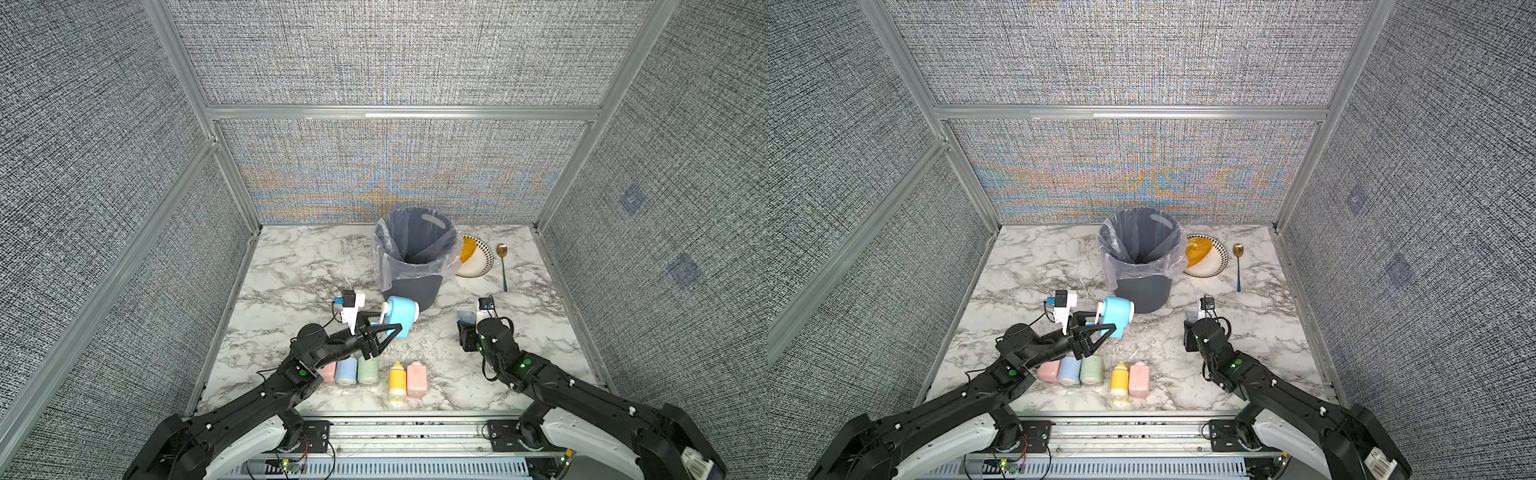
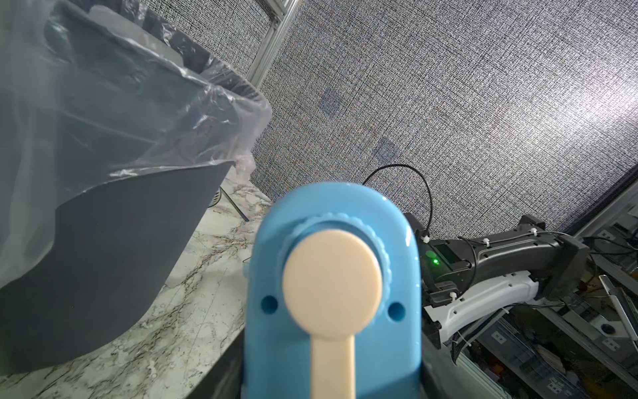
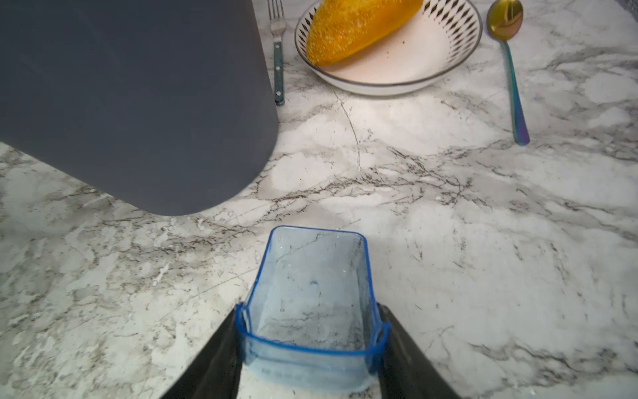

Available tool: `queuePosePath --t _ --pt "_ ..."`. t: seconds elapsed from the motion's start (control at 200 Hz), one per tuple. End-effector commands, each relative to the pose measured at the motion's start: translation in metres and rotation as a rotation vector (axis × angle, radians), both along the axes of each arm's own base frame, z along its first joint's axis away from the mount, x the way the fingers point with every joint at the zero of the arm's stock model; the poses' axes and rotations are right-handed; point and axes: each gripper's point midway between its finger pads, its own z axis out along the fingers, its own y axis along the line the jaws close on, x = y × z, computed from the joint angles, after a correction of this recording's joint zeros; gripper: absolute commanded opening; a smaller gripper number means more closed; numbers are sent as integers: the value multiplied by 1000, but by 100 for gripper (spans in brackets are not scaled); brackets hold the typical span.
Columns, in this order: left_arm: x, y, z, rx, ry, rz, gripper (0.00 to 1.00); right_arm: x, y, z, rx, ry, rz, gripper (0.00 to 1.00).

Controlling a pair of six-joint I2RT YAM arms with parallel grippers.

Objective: Take out the pencil sharpener tray and clean the shavings
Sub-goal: Place the container at the center of the board.

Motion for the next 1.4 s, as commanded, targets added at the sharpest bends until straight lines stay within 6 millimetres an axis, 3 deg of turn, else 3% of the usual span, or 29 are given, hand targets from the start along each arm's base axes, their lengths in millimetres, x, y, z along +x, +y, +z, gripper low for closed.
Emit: queuePosePath --t 0.0,0.561,0.886,1.221,1.396 --pt "-2 -3 17 -42 -75 1 15 5 -2 -1 16 -14 -53 0" --pt "-7 -8 14 -33 -85 -14 14 -19 6 -70 -22 192 -84 0" --pt "-2 -17 -9 37 -86 -27 14 -32 14 -79 -30 251 -85 34" --pt "18 -44 -45 113 -40 -58 14 -36 13 -56 8 221 -74 61" --pt "25 -57 -57 114 -10 -87 14 -37 10 -49 6 209 -74 69"
